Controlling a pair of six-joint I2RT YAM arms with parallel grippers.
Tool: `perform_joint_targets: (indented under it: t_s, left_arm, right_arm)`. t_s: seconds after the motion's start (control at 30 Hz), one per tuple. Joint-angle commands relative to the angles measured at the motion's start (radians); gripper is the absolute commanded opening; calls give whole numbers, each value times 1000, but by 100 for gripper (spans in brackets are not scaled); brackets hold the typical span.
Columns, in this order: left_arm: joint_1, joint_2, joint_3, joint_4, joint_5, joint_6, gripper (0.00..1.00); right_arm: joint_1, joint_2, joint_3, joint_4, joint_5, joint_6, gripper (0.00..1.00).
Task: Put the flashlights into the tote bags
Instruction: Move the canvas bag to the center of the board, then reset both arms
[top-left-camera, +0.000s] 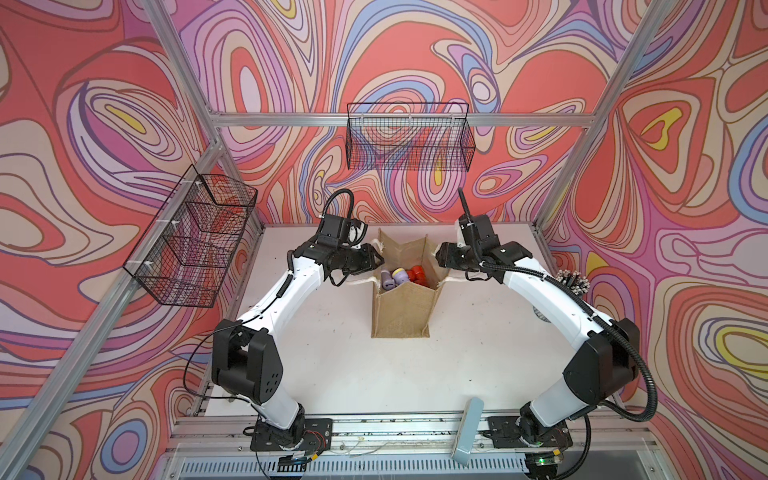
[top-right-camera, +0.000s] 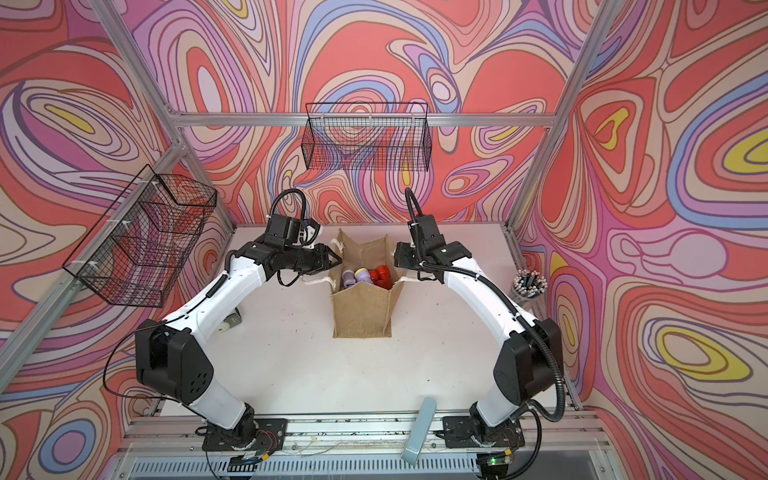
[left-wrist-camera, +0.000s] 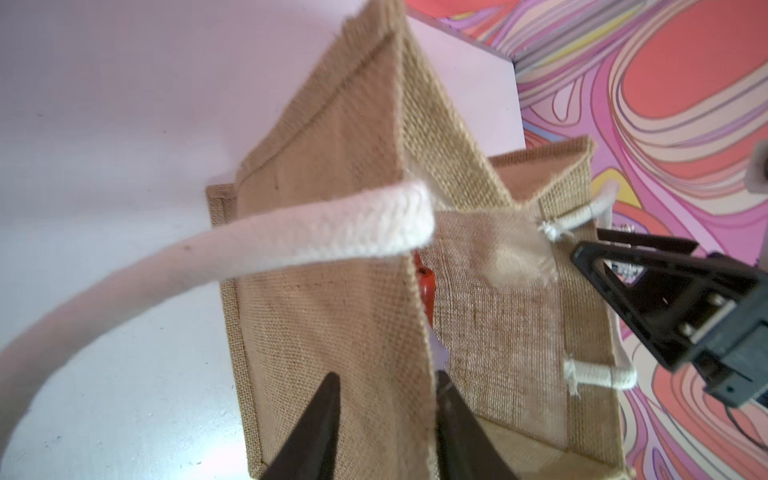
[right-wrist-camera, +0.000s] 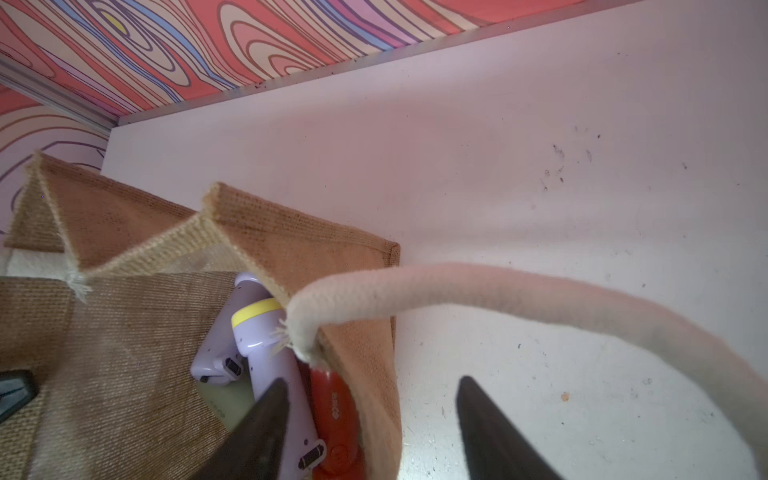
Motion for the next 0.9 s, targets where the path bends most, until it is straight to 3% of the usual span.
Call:
perform_joint_targets:
  t_s: [0.0,0.1,0.2,0.3,0.43,0.5,0.7,0.77,0.8,0.87]
  left_arm:
    - [13,-60,84,-143,-177,101,53]
    - [62,-111,112,-212,-228,162,55]
    - [172,-181,39,-197,-268,169,55]
    - [255,-242,-96,-137,-399,188,57]
    - [349,-254,-273,-30,-461,167,57]
    - [360,-237,-343,46,-497,192,57]
    - [362,-171,-539,305,-528,313,60]
    - [362,-156,-597,409,-561,345,70]
    - [362,-150,-627,457,-570,366,98]
    - [362,-140,-675,540,-580,388,100]
  right_arm:
    - [0,4,113,0,-123,-73,81]
    - [-6,-28,158,-11,-76,-110,82]
    - [-81,-82,96,32,-45,-120,84]
    - [-251,-131,-54,129,-80,-89,85]
    - [-535,-160,-267,290,-231,-30,86]
    - [-607,-148,-348,354,-261,-33,86]
    - [-614,-85,-580,625,-233,-83,83]
    - [-614,-85,-680,765,-177,-104,83]
    - [-614,-81,-724,833,-146,-112,84]
    - [-614,-62,-783,958,-95,-142,84]
